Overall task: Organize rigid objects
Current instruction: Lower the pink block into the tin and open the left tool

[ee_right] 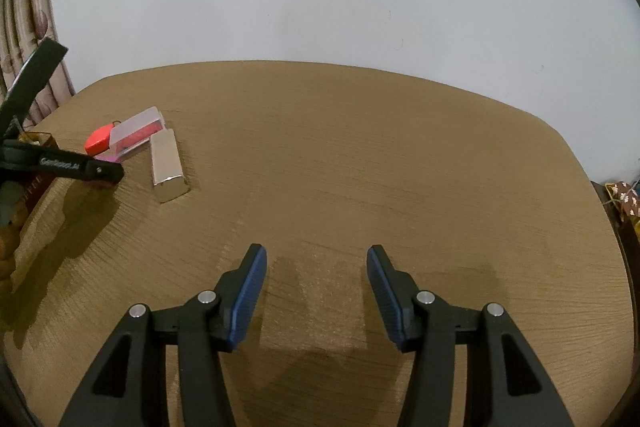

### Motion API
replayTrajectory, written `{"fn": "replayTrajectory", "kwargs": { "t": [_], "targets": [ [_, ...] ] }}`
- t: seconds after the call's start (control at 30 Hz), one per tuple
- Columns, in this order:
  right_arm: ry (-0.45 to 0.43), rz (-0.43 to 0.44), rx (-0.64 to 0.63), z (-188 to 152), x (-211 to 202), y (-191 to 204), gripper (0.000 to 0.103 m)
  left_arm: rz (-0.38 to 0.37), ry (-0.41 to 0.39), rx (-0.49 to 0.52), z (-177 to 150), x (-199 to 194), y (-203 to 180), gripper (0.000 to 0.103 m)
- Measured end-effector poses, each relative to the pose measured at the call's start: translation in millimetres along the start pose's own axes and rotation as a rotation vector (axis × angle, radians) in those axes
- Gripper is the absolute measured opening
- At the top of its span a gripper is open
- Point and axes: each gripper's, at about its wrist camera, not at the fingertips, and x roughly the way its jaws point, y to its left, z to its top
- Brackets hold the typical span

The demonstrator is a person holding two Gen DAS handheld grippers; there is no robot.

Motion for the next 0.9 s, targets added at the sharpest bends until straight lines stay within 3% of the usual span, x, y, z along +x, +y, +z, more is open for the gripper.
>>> {"fn": "replayTrajectory", "kwargs": {
  "t": [0.1, 0.3, 0.4, 0.5, 0.63, 0.73, 0.9],
  "targets": [
    [0.007, -0.005, 0.000, -0.8, 0.2, 0.4, 0.054, -0.019, -0.013, 0.018, -12.0, -10.3, -1.6, 0.055],
    [0.019, -0.015, -0.012, 0.1, 4.4, 4.1, 0.054, -0.045, -0.063, 0.006, -38.2, -71.5, 15.9, 0.056],
    [0.025, -0.029, -0.026, 0.2, 7.1, 8.0, 0.054, -0.012, -0.099, -0.032, -42.0, -109.5, 41.4, 0.056],
    [0.029, -0.042, -0.042, 0.9, 9.4, 11.6, 0.054, 0.041, -0.084, -0.058, -56.7, -136.0, 77.7, 0.056],
    [0.036, -0.055, -0.057, 1.5, 11.9, 15.6, 0.054, 0.106, -0.046, -0.122, -58.8, -135.2, 133.4, 0.056],
    [0.045, -0.066, -0.073, 1.9, 14.8, 19.4, 0.054, 0.077, -0.008, -0.206, -58.7, -114.9, 166.9, 0.056],
    [0.045, -0.089, -0.096, 1.2, 16.2, 26.3, 0.053, 0.067, 0.017, -0.264, -58.6, -86.9, 170.0, 0.056]
  ]
}}
